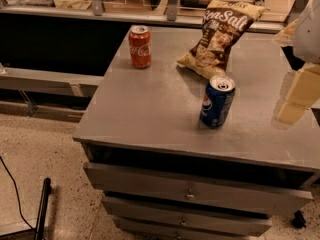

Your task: Knock pepsi can over

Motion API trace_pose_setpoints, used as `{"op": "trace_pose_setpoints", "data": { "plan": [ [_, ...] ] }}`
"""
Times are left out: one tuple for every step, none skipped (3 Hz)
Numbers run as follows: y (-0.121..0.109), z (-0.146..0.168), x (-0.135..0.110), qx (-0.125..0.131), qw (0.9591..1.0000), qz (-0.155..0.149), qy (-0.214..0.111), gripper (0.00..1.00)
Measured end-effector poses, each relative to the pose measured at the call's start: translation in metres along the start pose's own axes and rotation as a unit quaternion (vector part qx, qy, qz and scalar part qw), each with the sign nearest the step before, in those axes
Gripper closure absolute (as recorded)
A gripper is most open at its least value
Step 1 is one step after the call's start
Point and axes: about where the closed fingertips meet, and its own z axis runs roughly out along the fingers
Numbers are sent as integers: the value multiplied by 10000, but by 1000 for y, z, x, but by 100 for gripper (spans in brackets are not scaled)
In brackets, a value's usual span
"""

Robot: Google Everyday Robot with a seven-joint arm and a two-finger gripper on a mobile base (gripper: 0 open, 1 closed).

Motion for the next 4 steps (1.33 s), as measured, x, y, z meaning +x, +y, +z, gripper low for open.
{"op": "trace_pose_setpoints", "data": {
  "plan": [
    [0,0,0,1,10000,0,0,0],
    [-1,0,5,-142,9996,60,-245,0],
    [-10,18,-7,-363,9974,34,-622,0],
    [-10,22,-9,-410,9969,38,-672,0]
  ]
}}
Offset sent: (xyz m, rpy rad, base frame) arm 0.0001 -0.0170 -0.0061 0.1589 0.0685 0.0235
